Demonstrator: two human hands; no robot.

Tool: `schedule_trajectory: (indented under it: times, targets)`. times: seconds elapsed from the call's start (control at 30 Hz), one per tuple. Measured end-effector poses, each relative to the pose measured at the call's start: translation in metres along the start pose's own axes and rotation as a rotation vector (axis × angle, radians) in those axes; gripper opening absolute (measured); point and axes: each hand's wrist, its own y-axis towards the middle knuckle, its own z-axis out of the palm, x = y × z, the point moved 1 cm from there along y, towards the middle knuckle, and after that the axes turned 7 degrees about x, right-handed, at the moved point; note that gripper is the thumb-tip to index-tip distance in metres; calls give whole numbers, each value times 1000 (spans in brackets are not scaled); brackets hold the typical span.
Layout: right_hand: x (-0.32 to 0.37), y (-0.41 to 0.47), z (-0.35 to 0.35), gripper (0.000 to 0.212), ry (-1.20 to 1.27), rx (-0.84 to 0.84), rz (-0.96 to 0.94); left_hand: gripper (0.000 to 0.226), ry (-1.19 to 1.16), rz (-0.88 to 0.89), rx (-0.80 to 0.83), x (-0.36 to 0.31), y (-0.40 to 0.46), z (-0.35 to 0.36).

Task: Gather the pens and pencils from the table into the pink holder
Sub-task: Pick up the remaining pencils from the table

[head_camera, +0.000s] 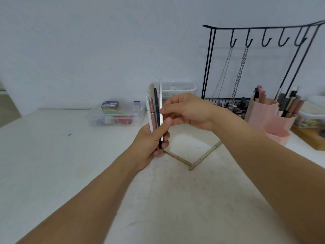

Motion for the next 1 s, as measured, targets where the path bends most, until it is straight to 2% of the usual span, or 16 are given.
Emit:
schedule_trajectory:
  times: [0.17,0.37,0.57,0.67,0.87,1.0]
  targets:
    - [-3,1,6,12,-157,-10,18,40,4,-12,9,2,0,-1]
    - [-10,4,8,17,-351,-40,79,11,27,-63,-26,3,2,-2]
    - [-4,1,-1,31,-410,-77,82,25,28,-51,-106,2,3,-3]
    - [-4,0,-7,36,-600,-99,148,29,25,-35,-200,-1,4,-9]
    - [-17,1,14,41,-929,237,442,40,10,-15,-303,-1,5,-15]
    - [-23,3,23,41,-969,307,506,37,19,-19,-306,-1,5,-15]
